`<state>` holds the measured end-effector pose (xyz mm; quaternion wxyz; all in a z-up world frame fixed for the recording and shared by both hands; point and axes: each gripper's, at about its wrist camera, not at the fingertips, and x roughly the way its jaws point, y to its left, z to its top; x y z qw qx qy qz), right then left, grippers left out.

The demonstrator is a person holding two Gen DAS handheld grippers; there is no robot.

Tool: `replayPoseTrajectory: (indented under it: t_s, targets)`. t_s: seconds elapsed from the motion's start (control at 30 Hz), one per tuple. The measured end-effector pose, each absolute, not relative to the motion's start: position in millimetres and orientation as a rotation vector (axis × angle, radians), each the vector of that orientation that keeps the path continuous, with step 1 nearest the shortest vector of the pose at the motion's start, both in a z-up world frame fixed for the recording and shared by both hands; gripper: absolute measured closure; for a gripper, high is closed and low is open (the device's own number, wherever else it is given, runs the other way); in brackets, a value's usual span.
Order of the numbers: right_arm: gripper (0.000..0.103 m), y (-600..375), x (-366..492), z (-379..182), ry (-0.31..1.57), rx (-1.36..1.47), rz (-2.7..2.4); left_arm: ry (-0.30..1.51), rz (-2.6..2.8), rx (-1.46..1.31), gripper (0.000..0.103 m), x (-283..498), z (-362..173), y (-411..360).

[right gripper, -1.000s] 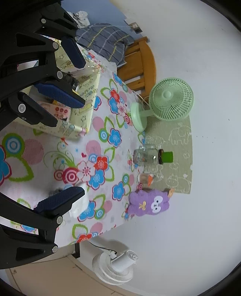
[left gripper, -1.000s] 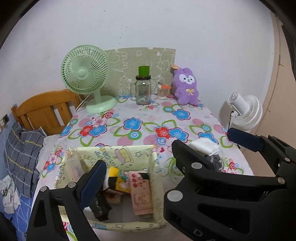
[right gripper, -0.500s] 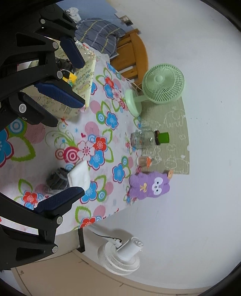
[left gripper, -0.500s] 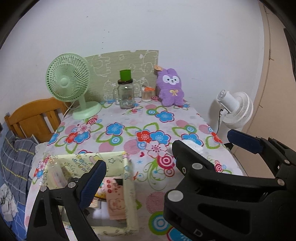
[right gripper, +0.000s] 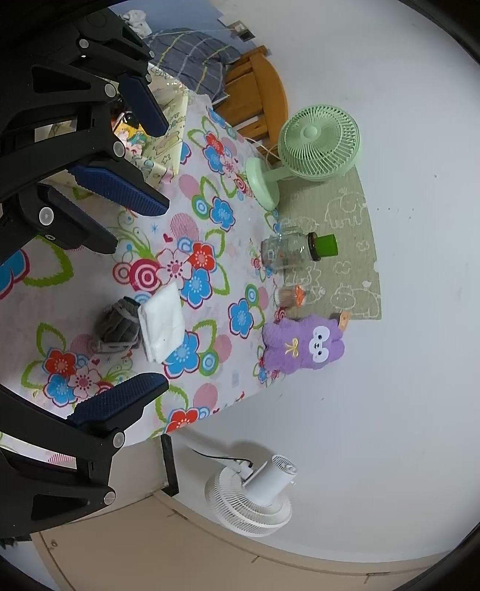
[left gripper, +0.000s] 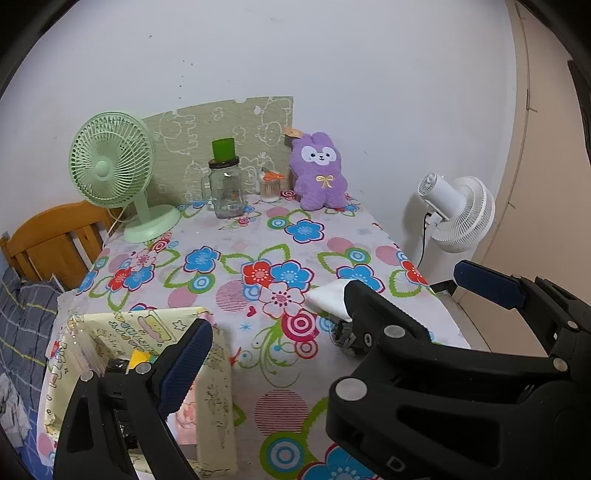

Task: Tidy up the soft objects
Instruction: 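Withdraw both grippers toward the white cloth and grey fabric, then grasp the grey knitted fabric with the right gripper while the left gripper grasps the white cloth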

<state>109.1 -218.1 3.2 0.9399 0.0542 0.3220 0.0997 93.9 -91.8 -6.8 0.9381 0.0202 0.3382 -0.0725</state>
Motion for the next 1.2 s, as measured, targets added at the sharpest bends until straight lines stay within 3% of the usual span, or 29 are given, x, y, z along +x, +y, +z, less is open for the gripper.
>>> replayPoseTrajectory:
  t_s: [0.47,1.2]
  targets:
    - [0.014,-243,118,-18,0.670,0.128,0.185,0.716,-0.144,0.026,0.007,103,-25,-117]
    - [0.014,-257,149,-89,0.719,0.138,0.202,0.834,-0.116,0.014,0.007,130,-95,-136]
